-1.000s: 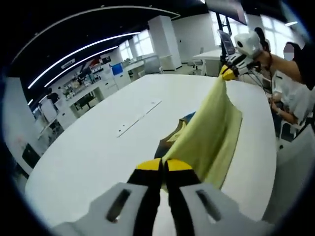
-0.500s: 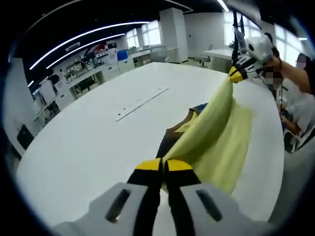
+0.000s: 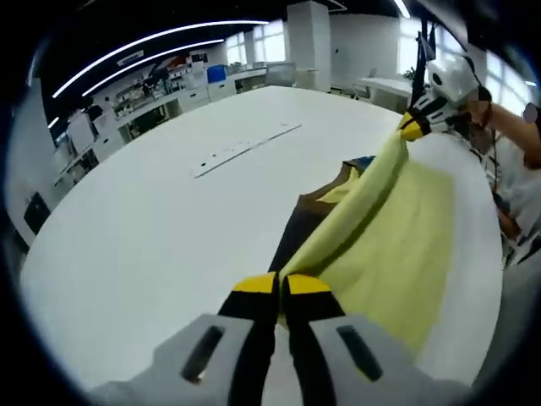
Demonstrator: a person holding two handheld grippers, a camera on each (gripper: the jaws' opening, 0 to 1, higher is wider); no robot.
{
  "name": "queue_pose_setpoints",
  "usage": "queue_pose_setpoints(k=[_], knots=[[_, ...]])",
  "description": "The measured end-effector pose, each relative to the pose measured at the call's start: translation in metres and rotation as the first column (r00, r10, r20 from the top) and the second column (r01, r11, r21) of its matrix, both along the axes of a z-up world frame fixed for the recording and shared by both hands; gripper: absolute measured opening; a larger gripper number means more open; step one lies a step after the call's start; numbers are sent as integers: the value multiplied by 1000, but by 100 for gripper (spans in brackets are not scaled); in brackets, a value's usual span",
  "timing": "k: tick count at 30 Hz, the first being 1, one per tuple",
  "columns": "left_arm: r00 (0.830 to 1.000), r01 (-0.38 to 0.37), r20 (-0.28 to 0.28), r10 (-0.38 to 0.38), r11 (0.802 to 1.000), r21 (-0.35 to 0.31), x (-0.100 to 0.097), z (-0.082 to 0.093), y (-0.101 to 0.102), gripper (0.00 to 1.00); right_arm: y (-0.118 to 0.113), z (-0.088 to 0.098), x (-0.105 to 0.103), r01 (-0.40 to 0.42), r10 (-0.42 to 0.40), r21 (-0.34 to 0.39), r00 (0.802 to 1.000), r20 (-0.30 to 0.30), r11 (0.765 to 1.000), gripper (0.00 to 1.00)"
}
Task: Fold the garment on the visible template until the final outline fits inside the template.
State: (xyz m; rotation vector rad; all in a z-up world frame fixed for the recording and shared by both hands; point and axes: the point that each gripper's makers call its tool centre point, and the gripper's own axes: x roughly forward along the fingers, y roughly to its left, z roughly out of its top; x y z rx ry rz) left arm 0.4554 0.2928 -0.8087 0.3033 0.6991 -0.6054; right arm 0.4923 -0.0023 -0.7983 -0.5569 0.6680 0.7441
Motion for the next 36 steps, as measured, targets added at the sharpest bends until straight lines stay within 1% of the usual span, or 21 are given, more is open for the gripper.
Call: queue_pose_setpoints(k=[6, 10, 14, 19, 24, 29, 30, 32, 34, 36], knots=[[1000, -3, -19, 3, 1000, 9, 6, -11, 2, 0, 1, -14, 7, 1, -1, -17, 1000, -16, 1000, 0], [999, -12, -32, 13, 1000, 23, 2, -15, 4, 1, 1, -21, 7, -4, 3, -28, 1000, -19, 1000, 0], [999, -25, -34, 26, 999, 29, 7, -20, 11, 2, 1, -27, 9, -4, 3, -35, 1000, -29, 999, 0], [1000, -8, -21, 9, 999, 38, 7, -20, 11, 3, 1, -33, 16, 19, -20, -29, 999, -36, 999, 0], [1000, -14, 2, 14, 999, 40, 8, -16, 15, 4, -1, -30, 18, 49, -49, -1, 998, -43, 999, 2], [1000, 2, 22, -3, 999, 35, 3, -10, 19, 2, -4, -24, 13, 47, -47, 7, 998, -45, 999, 7], [1000, 0, 24, 0, 1000, 25, 2, -8, 20, 1, -5, -23, 14, 45, -45, 5, 998, -44, 999, 8], [999, 16, 38, -16, 1000, -5, -2, -5, 16, 3, -6, -22, 13, 30, -30, 6, 999, -42, 1000, 9], [999, 43, 34, -43, 999, 2, -7, -8, 15, 4, -9, -26, 9, 14, -14, -7, 999, -48, 1000, 10], [997, 65, 32, -65, 997, 29, -8, -13, 15, 6, -12, -31, 9, 9, -10, -23, 999, -51, 1000, 11]])
